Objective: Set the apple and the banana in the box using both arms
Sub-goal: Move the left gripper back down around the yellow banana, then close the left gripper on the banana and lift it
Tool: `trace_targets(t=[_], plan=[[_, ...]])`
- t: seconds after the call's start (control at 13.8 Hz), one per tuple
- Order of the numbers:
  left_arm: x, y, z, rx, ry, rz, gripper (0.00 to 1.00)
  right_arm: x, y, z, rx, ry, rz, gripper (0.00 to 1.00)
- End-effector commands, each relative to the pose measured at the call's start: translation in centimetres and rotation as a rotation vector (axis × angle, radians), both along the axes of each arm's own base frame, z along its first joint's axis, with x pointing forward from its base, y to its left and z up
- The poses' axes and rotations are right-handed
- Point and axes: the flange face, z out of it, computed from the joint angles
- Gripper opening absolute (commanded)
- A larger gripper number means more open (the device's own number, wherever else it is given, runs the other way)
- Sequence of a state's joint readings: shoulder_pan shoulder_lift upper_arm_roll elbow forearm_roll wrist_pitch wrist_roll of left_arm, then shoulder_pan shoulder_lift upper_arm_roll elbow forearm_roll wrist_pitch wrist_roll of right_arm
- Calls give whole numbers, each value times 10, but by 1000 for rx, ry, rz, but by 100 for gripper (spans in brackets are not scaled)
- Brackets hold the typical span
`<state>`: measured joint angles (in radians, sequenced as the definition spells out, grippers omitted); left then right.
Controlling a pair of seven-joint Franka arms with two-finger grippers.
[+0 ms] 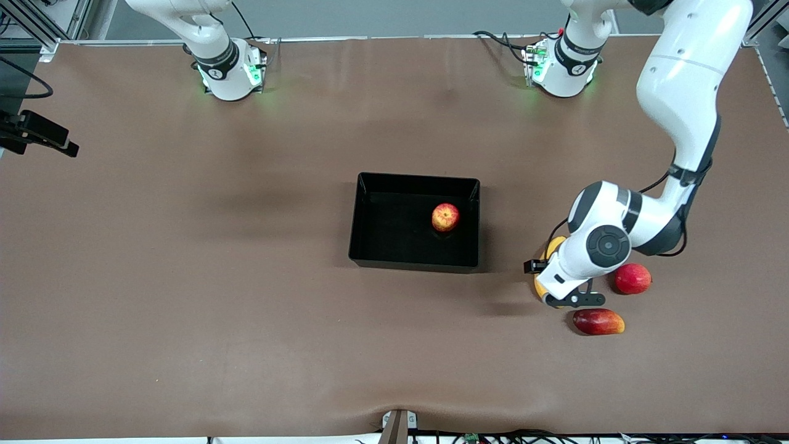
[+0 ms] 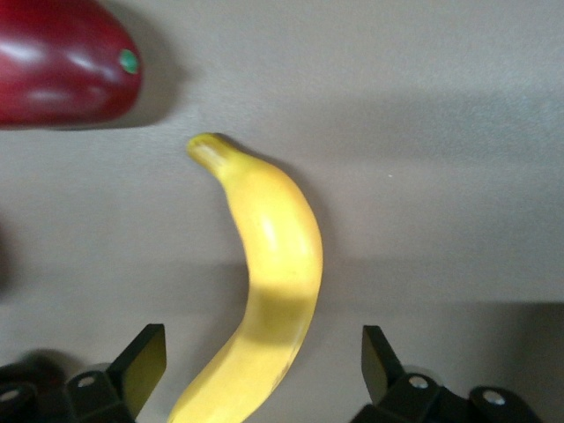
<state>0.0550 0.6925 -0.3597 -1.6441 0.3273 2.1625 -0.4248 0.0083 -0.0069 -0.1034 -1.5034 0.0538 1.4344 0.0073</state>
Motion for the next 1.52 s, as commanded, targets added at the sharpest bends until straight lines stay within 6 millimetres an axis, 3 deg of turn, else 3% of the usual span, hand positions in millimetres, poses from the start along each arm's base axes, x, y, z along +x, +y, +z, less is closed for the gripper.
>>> trace_targets(t=[0.0,0.29,0.43,0.72,0.8,1.16,1.45], plan=[[0,0,-9,8,-15,-38,88,-6,-4,5,-2,-9,8,100],[-2,1,-17,16,-9,-45,23,-6,-5,5,1,-14,89,100],[-2,-1,-16,17,-11,-40,0,-6,-5,5,-6,-13,89,100],[-3,-8,-8,19,-15,-59,0,-7,-9,4,-11,-7,87,100],[-3,-11,8,21,-29,-81,0,-7,-9,3,-11,-6,87,100],[-33,-87,122,10,-50,-200,0,-7,-15,3,-9,-3,77,100],[-52,-144,176,-86,-43,-122,0,-7,-18,2,-8,0,71,100]])
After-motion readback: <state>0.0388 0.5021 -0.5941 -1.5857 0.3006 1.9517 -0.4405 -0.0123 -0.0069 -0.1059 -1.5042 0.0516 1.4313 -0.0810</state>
